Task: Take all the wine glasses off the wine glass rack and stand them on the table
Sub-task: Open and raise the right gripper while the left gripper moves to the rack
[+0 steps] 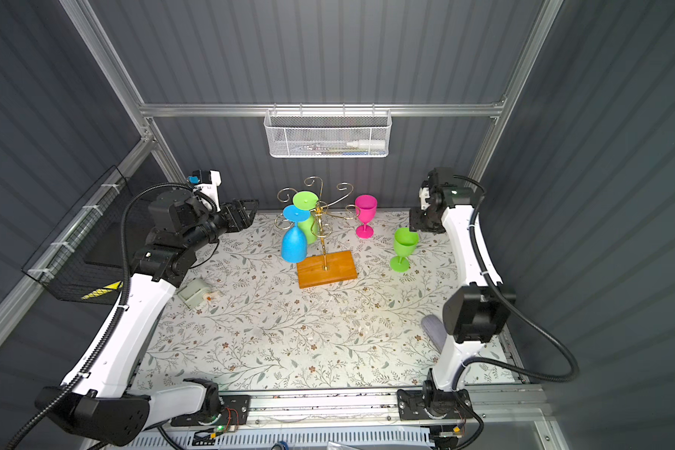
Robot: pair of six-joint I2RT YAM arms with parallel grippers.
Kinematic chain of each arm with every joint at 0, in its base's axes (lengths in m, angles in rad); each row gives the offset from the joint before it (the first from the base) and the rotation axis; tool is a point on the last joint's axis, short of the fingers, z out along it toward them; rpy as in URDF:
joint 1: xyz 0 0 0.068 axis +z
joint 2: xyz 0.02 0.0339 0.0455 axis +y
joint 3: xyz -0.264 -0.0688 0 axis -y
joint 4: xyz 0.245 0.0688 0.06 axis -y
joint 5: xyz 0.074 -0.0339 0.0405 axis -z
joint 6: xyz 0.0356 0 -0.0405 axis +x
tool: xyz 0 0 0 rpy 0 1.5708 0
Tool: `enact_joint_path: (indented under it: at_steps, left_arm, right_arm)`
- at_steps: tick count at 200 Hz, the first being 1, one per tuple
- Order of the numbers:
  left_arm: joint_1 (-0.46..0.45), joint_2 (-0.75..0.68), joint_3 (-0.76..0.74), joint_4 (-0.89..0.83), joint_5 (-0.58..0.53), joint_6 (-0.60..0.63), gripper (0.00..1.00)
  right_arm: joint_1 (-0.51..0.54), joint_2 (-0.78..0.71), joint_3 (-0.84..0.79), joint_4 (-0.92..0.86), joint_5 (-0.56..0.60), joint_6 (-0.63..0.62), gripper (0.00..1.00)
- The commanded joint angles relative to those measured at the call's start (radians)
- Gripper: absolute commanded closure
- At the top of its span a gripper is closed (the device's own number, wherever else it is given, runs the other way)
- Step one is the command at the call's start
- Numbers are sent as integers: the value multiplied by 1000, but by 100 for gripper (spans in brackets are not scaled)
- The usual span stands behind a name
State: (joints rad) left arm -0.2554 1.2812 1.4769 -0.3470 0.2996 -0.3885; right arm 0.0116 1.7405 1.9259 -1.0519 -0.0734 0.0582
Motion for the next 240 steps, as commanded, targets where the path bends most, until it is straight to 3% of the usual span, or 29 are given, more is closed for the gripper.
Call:
enact_joint_path:
  at_steps: [1, 20, 85, 130, 240]
  left_arm:
    - [0, 55, 78, -72, 202, -10, 28]
    - [1, 127, 145, -136, 272, 11, 33]
    - [-1, 249, 269, -265, 312, 43, 47]
    - [-5, 300, 298, -320, 285, 68, 47]
    - [-54, 338, 297, -267, 260, 45, 48]
  right_arm:
    - [-2, -125, -108, 138, -111, 47, 35]
    - [-2, -224, -215, 212, -150, 81, 33]
    - [3, -401, -376, 263, -205, 118, 29]
    - [8, -430, -411, 276, -232, 126, 27]
    - [35, -465, -480, 299, -249, 135, 23]
